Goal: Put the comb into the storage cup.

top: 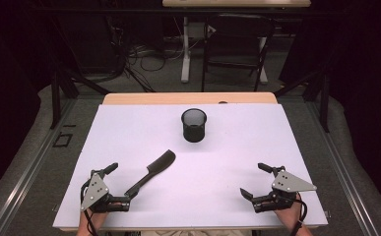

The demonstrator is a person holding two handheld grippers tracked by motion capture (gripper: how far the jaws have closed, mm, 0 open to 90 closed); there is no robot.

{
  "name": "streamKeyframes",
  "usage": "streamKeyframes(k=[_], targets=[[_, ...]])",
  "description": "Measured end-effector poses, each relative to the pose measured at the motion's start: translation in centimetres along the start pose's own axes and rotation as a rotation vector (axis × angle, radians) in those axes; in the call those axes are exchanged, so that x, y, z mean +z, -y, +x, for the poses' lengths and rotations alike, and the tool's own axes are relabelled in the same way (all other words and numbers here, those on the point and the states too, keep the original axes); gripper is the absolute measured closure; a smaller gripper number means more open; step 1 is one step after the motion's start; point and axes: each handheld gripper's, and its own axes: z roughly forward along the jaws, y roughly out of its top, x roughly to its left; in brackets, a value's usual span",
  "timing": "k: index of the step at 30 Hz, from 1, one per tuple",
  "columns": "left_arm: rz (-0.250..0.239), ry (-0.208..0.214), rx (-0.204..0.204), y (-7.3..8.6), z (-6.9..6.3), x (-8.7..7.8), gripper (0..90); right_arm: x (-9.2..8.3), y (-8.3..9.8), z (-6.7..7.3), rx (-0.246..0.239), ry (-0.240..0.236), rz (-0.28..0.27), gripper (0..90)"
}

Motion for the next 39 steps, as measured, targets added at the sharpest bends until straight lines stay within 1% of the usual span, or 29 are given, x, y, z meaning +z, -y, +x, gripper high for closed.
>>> streamKeyframes(k=[5,8,9,13,14,15,16,17,19,20,21,22,24,26,27,28,32,33,35,36,37,38,39], targets=[[0.016,0.006,-0.004,0.0,-0.1,0.1,0.2,0.1,0.0,-0.1,-0.009,0.003,0.004,0.0],[0.023,0.003,-0.003,0.0,-0.1,0.2,0.2,0.1,0.0,-0.1,-0.005,-0.002,0.003,0.0],[0.029,0.008,-0.009,-0.1,-0.1,0.2,0.3,0.2,0.0,-0.1,-0.006,-0.003,0.004,0.0],[0.044,0.014,-0.009,-0.2,-0.1,0.2,0.3,0.2,0.1,-0.1,-0.006,-0.002,0.005,0.0],[0.06,0.014,-0.007,-0.3,-0.2,0.3,0.7,0.2,0.1,-0.1,-0.003,0.0,0.004,0.0],[0.06,0.014,-0.007,-0.3,-0.2,0.3,0.8,0.2,0.1,-0.1,-0.003,0.0,0.004,0.0],[0.065,0.024,-0.007,-0.3,-0.2,0.3,1.3,0.1,0.1,-0.1,-0.001,0.004,0.006,0.0],[0.076,0.026,-0.003,-0.3,-0.3,0.4,1.3,0.1,0.1,-0.1,-0.001,0.004,0.006,0.0],[0.096,0.035,0.008,-0.4,-0.5,0.6,1.4,0.1,0.1,-0.1,0.006,0.002,0.007,0.0],[0.11,0.036,0.013,-0.5,-0.6,0.7,1.4,0.1,0.1,-0.1,-0.001,0.003,0.007,0.0],[0.112,0.036,0.013,-0.5,-0.6,0.7,0.9,0.1,0.1,-0.1,0.004,0.003,0.007,0.0],[0.118,0.045,0.019,-0.6,-0.7,0.8,0.9,0.1,0.1,-0.1,0.004,0.003,0.007,0.0],[0.135,0.044,0.027,-0.7,-0.7,1.0,0.3,0.1,0.1,-0.1,0.003,0.003,0.007,0.0],[0.148,0.051,0.024,-0.7,-0.8,1.2,0.0,0.2,0.1,-0.1,-0.002,0.003,0.007,0.0],[0.162,0.052,0.025,-0.7,-0.9,1.3,0.0,0.2,0.1,-0.2,-0.004,0.004,0.008,0.0],[0.166,0.055,0.025,-0.7,-0.9,1.4,0.0,0.2,0.1,-0.1,0.002,0.003,0.009,0.0],[0.195,0.064,0.021,-0.8,-1.1,1.8,0.5,0.2,0.1,-0.2,-0.003,0.005,0.014,0.0],[0.207,0.062,0.028,-0.8,-1.1,1.9,1.3,0.3,0.1,-0.2,-0.001,0.003,0.013,0.0],[0.214,0.077,0.026,-0.9,-1.1,2.0,4.8,0.3,0.1,-0.2,-0.002,0.004,0.015,0.0],[0.221,0.073,0.029,-0.9,-1.2,2.1,8.6,0.3,0.1,-0.2,0.0,0.004,0.014,0.0],[0.224,0.08,0.027,-0.8,-1.1,2.2,14.3,0.3,0.1,-0.2,0.001,0.004,0.015,0.0],[0.246,0.088,0.024,-0.8,-1.1,2.4,21.5,0.3,0.2,-0.2,0.0,0.004,0.015,0.0],[0.246,0.088,0.024,-0.8,-1.1,2.4,25.2,0.3,0.2,-0.2,0.0,0.004,0.015,0.0]])
